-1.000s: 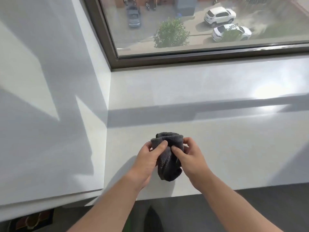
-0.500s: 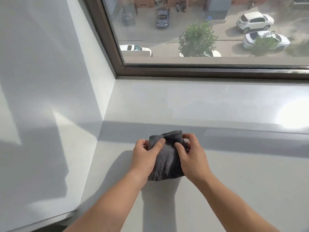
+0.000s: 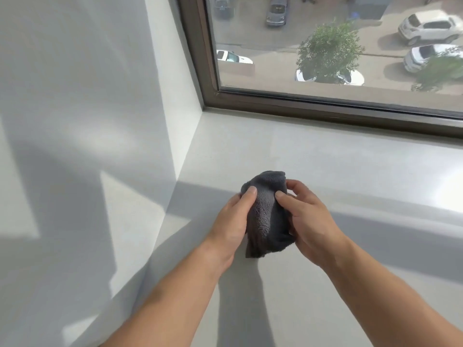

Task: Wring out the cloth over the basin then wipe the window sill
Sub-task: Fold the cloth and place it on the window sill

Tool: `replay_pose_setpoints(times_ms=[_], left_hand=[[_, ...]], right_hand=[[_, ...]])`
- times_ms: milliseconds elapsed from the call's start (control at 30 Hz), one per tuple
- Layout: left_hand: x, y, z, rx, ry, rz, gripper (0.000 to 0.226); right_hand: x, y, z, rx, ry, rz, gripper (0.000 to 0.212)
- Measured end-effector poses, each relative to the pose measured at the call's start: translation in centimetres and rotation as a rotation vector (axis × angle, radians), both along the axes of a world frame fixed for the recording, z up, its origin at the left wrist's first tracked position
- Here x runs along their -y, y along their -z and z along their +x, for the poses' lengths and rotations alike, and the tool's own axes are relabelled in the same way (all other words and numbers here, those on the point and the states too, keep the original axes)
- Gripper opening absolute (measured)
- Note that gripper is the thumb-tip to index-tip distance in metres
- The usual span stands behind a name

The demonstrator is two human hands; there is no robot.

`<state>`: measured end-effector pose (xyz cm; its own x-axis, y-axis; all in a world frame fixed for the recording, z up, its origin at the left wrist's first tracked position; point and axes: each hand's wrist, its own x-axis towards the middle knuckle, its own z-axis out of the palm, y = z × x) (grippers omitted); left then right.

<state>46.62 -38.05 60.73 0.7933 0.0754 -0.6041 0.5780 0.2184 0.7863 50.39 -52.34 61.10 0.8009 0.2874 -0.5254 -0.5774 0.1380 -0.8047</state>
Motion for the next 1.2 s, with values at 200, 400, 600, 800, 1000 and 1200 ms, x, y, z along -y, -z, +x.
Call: replay_pose_setpoints(times_ms=[200, 400, 600, 800, 1000, 1200], left_hand=[[-0.5, -1.6, 1.2, -0.134, 0.017, -0.238, 0.058], [-0.5, 1.3, 2.7, -0.05, -0.266, -0.232, 0.031], [-0.1, 2.2, 4.4, -0.037, -0.31, -0.133, 0.032], [-0.9, 2.6, 5.7, -0.108, -0.353, -0.043, 0.04], [-2.9, 1.8, 8.3, -0.005, -0.361, -0.043, 0.045], [-7.4, 5.1, 8.4, 0.118, 0.0, 1.009, 0.049]], right_hand=[[-1.3, -1.8, 1.2, 0.005, -0.063, -0.01, 0.018], [-1.4, 0.4, 2.3, 0.318, -0.123, -0.516, 0.015], [-0.8, 2.4, 4.2, 0.302, -0.183, -0.614, 0.013], [-2.2, 2.2, 5.0, 0.195, -0.053, -0.507, 0.02], [-4.4, 2.1, 6.6, 0.25, -0.148, -0.366, 0.024], [-8.1, 4.5, 11.7, 0.787, -0.409, -1.028, 0.05]])
